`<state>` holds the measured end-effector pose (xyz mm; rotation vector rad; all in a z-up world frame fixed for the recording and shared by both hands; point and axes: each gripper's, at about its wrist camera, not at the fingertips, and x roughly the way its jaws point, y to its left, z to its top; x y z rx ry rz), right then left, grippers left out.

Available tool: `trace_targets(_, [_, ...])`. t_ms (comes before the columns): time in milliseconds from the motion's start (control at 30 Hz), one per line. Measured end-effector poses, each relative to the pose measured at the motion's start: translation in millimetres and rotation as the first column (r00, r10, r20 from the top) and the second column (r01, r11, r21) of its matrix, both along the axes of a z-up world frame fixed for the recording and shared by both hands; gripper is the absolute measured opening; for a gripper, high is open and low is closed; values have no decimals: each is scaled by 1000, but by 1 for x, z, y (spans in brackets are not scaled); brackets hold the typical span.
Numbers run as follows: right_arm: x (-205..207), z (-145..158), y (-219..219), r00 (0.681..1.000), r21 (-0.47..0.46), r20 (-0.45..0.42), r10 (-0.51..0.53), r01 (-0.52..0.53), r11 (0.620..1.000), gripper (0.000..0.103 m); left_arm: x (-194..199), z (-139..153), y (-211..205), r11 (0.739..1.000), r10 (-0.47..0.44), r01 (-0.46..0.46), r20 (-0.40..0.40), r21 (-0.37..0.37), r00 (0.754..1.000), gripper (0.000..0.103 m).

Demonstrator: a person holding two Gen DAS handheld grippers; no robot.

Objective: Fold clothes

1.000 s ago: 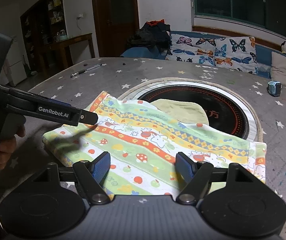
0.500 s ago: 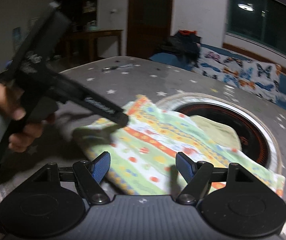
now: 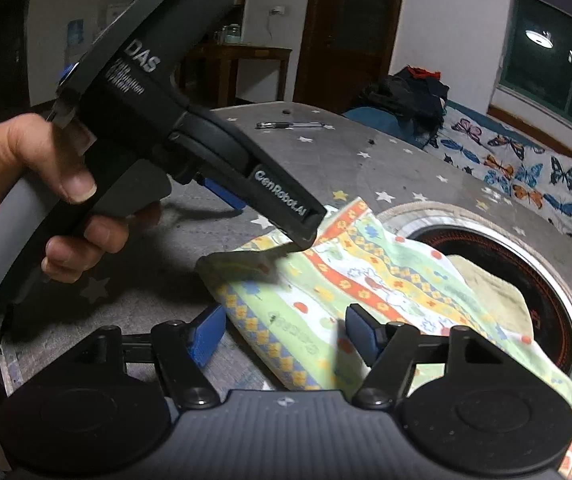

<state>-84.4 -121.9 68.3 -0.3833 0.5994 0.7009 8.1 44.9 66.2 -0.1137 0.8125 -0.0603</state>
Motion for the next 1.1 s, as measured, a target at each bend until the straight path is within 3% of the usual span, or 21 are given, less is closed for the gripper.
trace_targets(300, [0,-3,19,999,-34,28,42,-41,999,50,-1,1,3,999,4,-5,-15,-49,1000,75])
trace_targets(367, [0,-4,21,998,-38,33,48,-46,998,29,-1,3,5,997,11,-12,-17,-76,1000,75])
trace_targets(467, [0,-2,21,998,-24,31,46,-45,999,16,-3,6,10,990,29,-32,-21,-136,999,79])
trace_targets(600, [5,6,12,1000,38,14,16,-17,999,12,-3,7,16,973,63,-70,-37,-222,997,90])
trace_targets(733, [6,16,2,1000,85,6,-4,4,996,11,-3,5,20,950,87,-104,-70,-295,994,91])
trace_targets(867, [6,21,0,1000,90,16,-5,3,996,11,-2,3,14,930,51,-80,-88,-360,995,89])
trace_targets(1033, [4,21,-3,1000,96,16,1,-2,995,10,0,0,6,922,32,-68,-100,-381,994,65])
trace_targets(1067, [4,21,-4,1000,98,15,1,-3,995,10,0,-1,5,920,29,-67,-103,-387,994,48])
trace_targets(1100, [3,21,-5,1000,99,15,2,-4,995,10,1,-2,5,916,28,-70,-111,-395,993,40])
